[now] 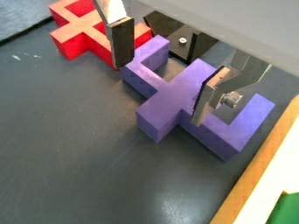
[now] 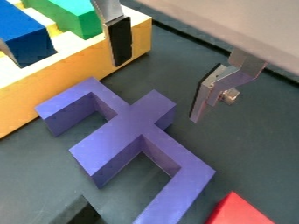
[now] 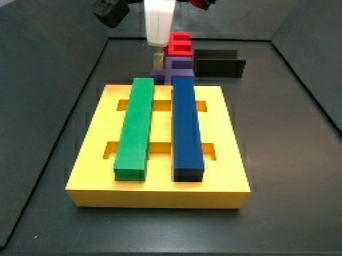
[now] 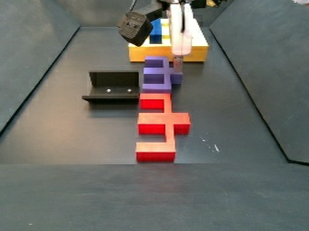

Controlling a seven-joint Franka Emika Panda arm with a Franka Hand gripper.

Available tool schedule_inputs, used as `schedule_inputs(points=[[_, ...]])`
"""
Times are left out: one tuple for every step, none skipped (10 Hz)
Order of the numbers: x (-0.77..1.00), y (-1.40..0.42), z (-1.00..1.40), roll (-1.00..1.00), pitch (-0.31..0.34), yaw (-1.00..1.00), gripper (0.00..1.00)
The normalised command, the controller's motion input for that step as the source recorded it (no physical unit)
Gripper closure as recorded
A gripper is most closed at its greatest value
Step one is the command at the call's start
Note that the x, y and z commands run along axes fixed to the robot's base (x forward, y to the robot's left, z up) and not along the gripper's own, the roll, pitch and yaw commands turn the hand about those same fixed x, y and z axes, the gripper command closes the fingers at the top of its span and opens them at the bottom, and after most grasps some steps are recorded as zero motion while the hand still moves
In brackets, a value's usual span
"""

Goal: Pick up the purple object. Move up. Place the purple object on the fixture. Regrasp the purple object. Move to above the board. Insert the purple object.
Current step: Pick up the purple object.

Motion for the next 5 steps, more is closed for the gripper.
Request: schedule_inputs(points=[[0.00,0.00,0.00,0.04,0.026,-0.04,0.00],[0.00,0.00,-0.02,0.00,0.000,0.00,0.00],[0.00,0.00,-0.08,0.00,0.000,-0.05,0.00],[-0.03,0.00,-0.16,0.00,0.000,-0.06,0.00],[0.00,-0.04,-0.26,0.00,-0.013,-0.05,0.00]])
